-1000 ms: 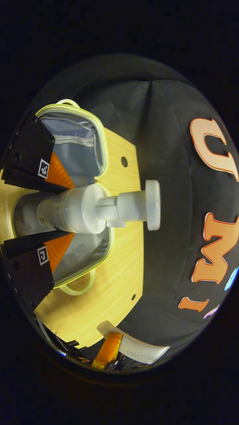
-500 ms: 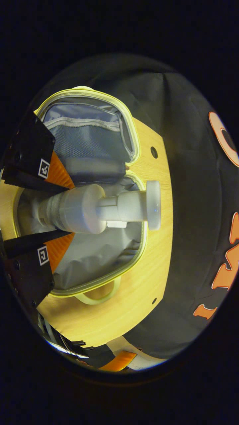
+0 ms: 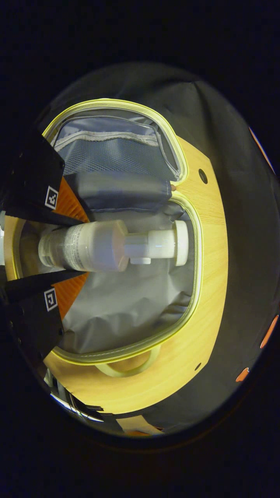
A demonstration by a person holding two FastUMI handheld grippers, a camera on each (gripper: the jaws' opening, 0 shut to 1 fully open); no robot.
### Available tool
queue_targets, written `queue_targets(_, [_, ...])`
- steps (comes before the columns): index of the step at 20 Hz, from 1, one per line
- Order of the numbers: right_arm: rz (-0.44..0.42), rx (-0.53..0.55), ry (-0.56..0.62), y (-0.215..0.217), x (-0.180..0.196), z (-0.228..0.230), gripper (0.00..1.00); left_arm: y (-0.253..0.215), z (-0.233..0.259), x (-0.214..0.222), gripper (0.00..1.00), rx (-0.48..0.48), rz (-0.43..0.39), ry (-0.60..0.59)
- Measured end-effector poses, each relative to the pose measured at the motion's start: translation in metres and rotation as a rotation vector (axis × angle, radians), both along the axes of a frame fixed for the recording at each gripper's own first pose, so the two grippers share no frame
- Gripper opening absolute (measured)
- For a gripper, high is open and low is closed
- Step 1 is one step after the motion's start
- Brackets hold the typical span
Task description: First open the suitcase, pack the skin care products into it, and then close the suitcase.
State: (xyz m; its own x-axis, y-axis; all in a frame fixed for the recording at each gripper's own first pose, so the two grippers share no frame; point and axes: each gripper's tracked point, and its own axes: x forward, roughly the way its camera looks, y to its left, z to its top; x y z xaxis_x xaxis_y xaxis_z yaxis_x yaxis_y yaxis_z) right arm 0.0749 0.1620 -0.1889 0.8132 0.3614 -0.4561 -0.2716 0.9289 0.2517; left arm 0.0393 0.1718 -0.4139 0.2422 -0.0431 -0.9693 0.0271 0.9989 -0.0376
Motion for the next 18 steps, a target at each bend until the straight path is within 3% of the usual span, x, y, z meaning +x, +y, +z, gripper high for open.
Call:
queue_targets(2, [-0.002, 0.006, 0.004, 0.0, 0.0, -0.001, 0.43, 0.0, -0.005, -0.001, 0.59, 0.002, 0.018, 0.016])
queue_targets(3, [0.003, 0.01, 0.011, 0.001, 0.0, -0.003, 0.39, 0.0, -0.008, 0.0, 0.59, 0.008, 0.026, 0.017])
queue_targets(4, [0.0, 0.011, 0.016, 0.001, 0.0, -0.004, 0.43, 0.0, -0.011, 0.001, 0.59, 0.012, 0.029, 0.018])
queue_targets(8, [0.014, 0.017, 0.033, 0.006, -0.001, -0.008, 0.43, 0.001, -0.015, 0.002, 0.62, 0.048, 0.042, 0.008])
queue_targets(12, [0.026, 0.035, 0.052, 0.013, 0.0, -0.011, 0.43, 0.005, 0.008, 0.012, 0.71, 0.067, 0.04, -0.09])
queue_targets(17, [0.051, 0.048, 0.083, 0.027, -0.001, -0.019, 0.43, 0.029, 0.064, 0.022, 0.7, 0.1, 0.101, -0.287])
queue_targets(18, [0.063, 0.056, 0.09, 0.033, -0.002, -0.02, 0.39, 0.036, 0.073, 0.022, 0.76, 0.109, 0.114, -0.317])
